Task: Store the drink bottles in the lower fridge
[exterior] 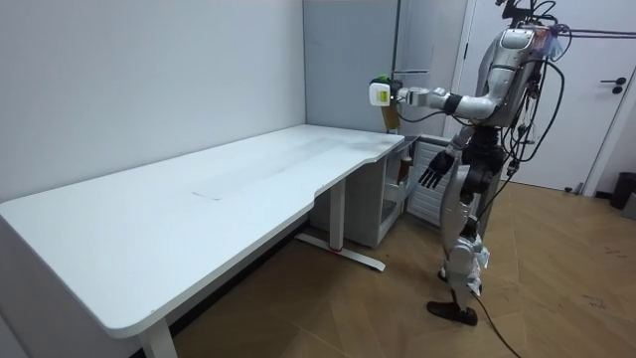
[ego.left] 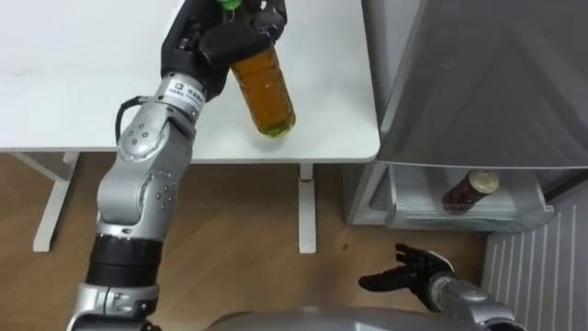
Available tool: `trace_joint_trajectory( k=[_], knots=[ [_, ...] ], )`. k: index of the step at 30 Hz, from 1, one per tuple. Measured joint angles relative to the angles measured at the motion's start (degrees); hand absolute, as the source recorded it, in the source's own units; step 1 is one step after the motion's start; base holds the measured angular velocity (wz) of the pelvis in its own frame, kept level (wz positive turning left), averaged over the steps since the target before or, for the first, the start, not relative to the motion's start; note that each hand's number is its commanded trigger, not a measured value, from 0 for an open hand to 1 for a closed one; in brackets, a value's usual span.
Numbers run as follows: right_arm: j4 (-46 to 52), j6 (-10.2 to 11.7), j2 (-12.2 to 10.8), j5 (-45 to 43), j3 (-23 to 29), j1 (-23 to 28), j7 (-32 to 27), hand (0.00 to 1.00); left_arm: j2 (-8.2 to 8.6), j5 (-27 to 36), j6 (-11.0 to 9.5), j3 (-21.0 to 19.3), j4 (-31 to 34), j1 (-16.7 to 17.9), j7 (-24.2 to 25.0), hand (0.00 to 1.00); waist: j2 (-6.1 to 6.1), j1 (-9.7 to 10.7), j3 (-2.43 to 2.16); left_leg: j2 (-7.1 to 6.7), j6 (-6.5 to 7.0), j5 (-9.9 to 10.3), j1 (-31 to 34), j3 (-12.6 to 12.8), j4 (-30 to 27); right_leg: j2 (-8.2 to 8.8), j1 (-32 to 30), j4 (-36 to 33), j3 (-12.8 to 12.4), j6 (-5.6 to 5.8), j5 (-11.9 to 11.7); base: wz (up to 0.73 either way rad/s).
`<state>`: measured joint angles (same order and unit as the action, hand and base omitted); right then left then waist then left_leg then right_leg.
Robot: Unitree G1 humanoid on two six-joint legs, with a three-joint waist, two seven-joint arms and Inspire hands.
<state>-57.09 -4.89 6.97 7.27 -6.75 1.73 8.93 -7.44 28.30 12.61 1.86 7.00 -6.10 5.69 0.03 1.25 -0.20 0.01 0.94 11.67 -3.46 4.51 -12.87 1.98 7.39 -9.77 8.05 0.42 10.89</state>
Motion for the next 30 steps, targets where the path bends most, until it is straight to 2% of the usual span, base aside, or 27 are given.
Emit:
trace_joint_trajectory(
  k=[7,11,15,22,26,30],
  knots=[
    [2.2,0.0,-0.9,-0.1,-0.9,-0.7,2.9,0.0,0.02,0.5,0.0,0.4,0.2,3.9,0.7,1.0,-0.62,-0.1,0.06,-0.25,0.01,0.0,1.4,-1.4,-1.2,0.09,-0.1,0.1,1.5,-0.06,0.1,0.12],
    [4.6,0.4,-0.9,-0.8,-2.8,-1.1,4.7,0.0,-0.4,1.5,-1.7,2.8,0.2,6.9,2.3,1.0,-0.75,-0.4,0.1,-0.5,0.04,0.0,2.3,-2.3,-1.9,0.33,-0.4,0.1,2.3,-0.05,0.1,0.11],
    [5.7,0.5,-0.8,-0.9,-6.0,-2.2,7.0,0.0,-1.11,1.5,-1.8,6.0,0.2,9.9,5.6,1.0,-0.79,-0.7,0.19,-0.7,0.05,0.0,2.5,-2.8,-1.9,0.58,-0.3,0.0,3.2,0.02,0.1,0.09],
    [6.5,0.6,-0.8,-1.0,-7.8,-2.5,9.8,0.0,-1.84,1.5,-1.8,7.3,0.1,10.9,8.8,1.0,-0.94,-1.0,0.72,-0.72,0.09,0.0,3.4,-3.3,-2.0,0.72,-0.2,0.0,4.6,0.11,0.2,0.09],
    [6.7,0.5,-0.6,-1.5,-7.7,-2.5,11.3,0.0,-2.27,1.5,-1.8,7.3,-0.2,12.1,10.1,1.0,-1.11,-1.3,0.77,-0.87,0.14,0.0,4.0,-3.2,-2.0,0.82,-0.5,0.1,4.8,0.19,0.5,0.07],
    [8.9,0.5,-0.5,-6.6,-7.7,-2.5,11.9,0.0,-2.98,1.5,-1.8,7.4,-1.6,14.3,11.1,1.0,-1.23,-1.3,0.79,-0.95,0.16,0.0,4.0,-3.3,-2.6,0.91,-0.5,0.0,4.9,0.31,0.7,0.05]
  ],
)
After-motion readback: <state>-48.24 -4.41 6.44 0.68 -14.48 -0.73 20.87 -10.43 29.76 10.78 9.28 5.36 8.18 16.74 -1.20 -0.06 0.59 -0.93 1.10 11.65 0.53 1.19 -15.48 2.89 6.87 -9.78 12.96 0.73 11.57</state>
